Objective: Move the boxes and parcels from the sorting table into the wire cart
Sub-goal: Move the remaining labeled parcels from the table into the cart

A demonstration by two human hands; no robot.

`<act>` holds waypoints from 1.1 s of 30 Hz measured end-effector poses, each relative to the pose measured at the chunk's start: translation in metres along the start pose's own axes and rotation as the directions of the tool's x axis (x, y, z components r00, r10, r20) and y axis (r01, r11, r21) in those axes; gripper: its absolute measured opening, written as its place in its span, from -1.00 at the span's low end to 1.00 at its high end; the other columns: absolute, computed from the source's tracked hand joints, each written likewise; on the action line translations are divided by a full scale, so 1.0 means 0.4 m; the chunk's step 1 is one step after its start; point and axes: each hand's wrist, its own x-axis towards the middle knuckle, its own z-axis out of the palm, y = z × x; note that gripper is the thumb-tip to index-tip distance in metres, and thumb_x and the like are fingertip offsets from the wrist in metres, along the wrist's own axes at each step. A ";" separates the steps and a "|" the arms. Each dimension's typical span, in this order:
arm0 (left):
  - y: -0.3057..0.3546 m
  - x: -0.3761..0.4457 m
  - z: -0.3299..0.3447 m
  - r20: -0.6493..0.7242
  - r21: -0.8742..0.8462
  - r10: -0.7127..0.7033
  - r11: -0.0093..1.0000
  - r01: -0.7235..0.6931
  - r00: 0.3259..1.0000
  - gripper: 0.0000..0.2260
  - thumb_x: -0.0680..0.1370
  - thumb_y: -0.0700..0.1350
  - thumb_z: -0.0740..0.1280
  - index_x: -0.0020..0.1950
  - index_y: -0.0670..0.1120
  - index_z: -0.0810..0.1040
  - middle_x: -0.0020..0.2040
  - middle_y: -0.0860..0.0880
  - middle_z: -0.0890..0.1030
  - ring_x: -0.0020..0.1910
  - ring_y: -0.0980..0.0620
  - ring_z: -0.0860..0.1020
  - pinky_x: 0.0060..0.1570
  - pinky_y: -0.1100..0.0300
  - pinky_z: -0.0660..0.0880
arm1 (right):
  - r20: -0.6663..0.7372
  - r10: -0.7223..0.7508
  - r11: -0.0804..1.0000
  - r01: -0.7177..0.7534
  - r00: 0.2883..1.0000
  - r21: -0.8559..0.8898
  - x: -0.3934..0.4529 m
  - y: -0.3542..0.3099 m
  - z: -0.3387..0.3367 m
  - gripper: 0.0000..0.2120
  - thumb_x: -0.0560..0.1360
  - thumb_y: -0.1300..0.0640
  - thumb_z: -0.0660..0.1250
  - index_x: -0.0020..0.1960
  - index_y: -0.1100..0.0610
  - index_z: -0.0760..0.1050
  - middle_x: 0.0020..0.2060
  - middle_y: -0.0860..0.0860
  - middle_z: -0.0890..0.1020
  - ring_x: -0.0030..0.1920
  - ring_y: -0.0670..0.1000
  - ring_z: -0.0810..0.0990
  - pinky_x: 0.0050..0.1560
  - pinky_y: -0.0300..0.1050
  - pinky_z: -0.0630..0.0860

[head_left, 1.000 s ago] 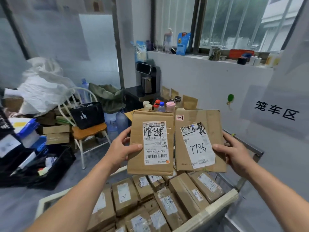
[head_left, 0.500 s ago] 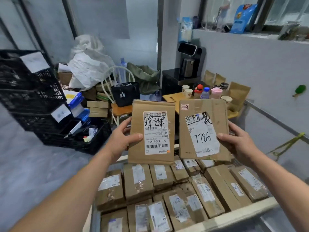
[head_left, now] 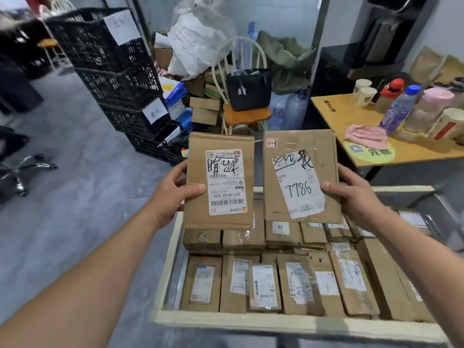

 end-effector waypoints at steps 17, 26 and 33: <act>-0.385 0.002 -0.089 0.002 -0.024 -0.338 0.941 0.338 0.941 -0.16 0.18 0.00 0.60 0.44 0.20 0.43 0.16 -0.11 0.66 -0.07 0.01 0.70 -0.25 0.12 0.59 | 0.060 0.340 0.939 -0.336 0.938 -0.069 0.022 0.351 0.162 -0.37 0.44 0.18 0.49 0.46 -0.14 0.44 0.16 0.15 0.69 0.08 0.26 0.70 0.08 0.31 0.63; -0.560 0.009 -0.171 0.017 0.022 -0.489 0.872 0.489 0.872 -0.21 0.15 0.09 0.57 0.36 0.31 0.43 0.20 0.00 0.63 0.08 -0.02 0.66 -0.19 0.09 0.57 | 0.010 0.511 0.858 -0.509 0.860 -0.061 -0.048 0.592 0.297 -0.39 0.47 0.23 0.49 0.43 -0.16 0.46 0.06 0.11 0.73 0.05 0.25 0.71 0.12 0.32 0.61; -0.621 0.020 -0.175 0.038 0.032 -0.515 0.857 0.514 0.857 -0.15 0.10 0.14 0.57 0.36 0.34 0.39 0.26 -0.01 0.59 0.15 -0.04 0.64 -0.16 0.10 0.59 | -0.013 0.551 0.833 -0.551 0.834 -0.045 -0.055 0.667 0.335 -0.34 0.48 0.24 0.48 0.47 -0.21 0.42 0.07 0.11 0.73 0.02 0.22 0.73 0.07 0.30 0.64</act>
